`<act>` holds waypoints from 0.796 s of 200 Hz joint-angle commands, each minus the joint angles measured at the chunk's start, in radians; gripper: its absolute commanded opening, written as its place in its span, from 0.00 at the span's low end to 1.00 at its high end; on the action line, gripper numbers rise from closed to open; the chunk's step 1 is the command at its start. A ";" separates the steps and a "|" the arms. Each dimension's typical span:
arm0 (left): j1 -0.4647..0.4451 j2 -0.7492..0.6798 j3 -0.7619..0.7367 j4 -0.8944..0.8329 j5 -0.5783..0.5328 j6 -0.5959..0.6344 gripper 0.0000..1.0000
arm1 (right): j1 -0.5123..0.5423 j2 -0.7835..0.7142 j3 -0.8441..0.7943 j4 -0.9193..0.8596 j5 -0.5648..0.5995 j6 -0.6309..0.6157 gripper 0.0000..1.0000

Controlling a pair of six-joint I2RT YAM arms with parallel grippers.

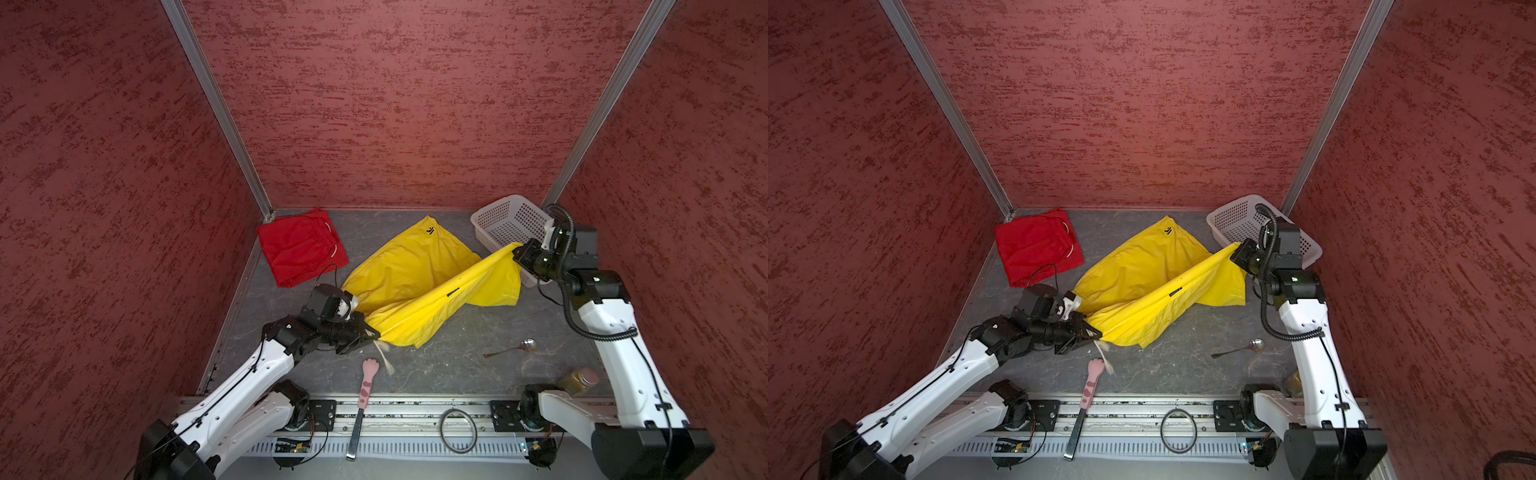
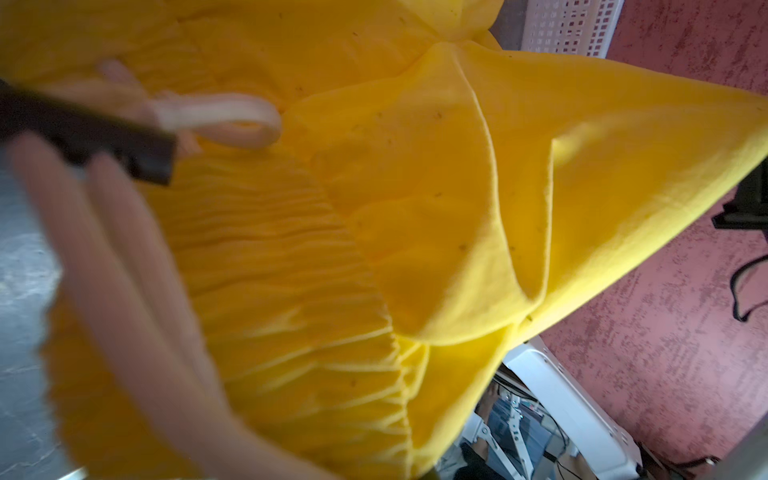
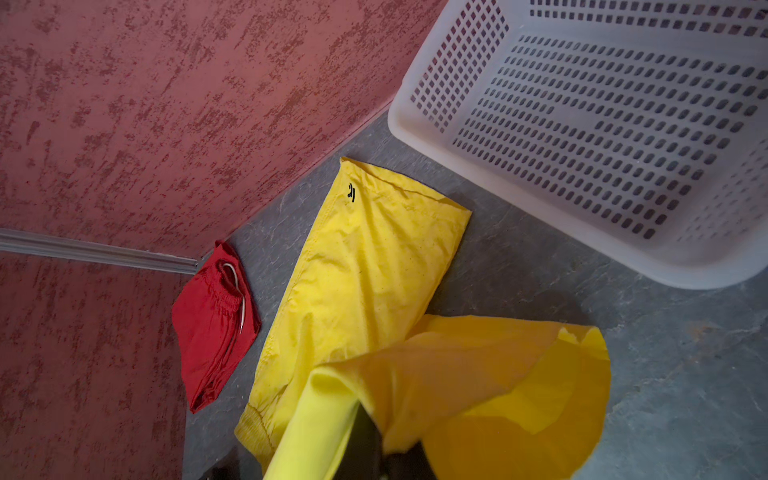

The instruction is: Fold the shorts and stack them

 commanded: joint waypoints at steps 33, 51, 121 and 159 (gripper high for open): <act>-0.005 0.004 0.253 0.006 0.056 -0.038 0.00 | -0.009 0.097 0.098 0.200 0.002 0.054 0.00; 0.068 0.079 0.388 -0.118 0.075 0.069 0.00 | -0.008 0.096 0.109 0.217 -0.001 0.060 0.00; 0.250 0.360 0.505 -0.235 0.150 0.312 0.00 | -0.008 -0.021 -0.009 0.152 0.094 0.002 0.00; 0.387 0.603 0.502 -0.110 0.131 0.355 0.28 | -0.008 0.023 -0.093 0.206 0.053 0.033 0.00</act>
